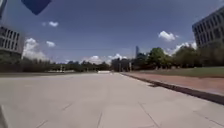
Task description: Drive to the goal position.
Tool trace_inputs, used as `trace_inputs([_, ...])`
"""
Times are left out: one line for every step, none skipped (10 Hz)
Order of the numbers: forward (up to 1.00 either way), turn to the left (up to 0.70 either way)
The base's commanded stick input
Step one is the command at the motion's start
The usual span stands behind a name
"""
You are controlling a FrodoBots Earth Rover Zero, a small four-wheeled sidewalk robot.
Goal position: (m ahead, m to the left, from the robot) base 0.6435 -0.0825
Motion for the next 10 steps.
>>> trace_inputs([0.00,0.00])
trace_inputs([0.00,0.00])
trace_inputs([0.00,0.00])
trace_inputs([0.00,0.00])
trace_inputs([0.00,0.00])
trace_inputs([0.08,0.01])
trace_inputs([0.22,0.04])
trace_inputs([0.36,0.06])
trace_inputs([0.50,0.09])
trace_inputs([0.63,0.11])
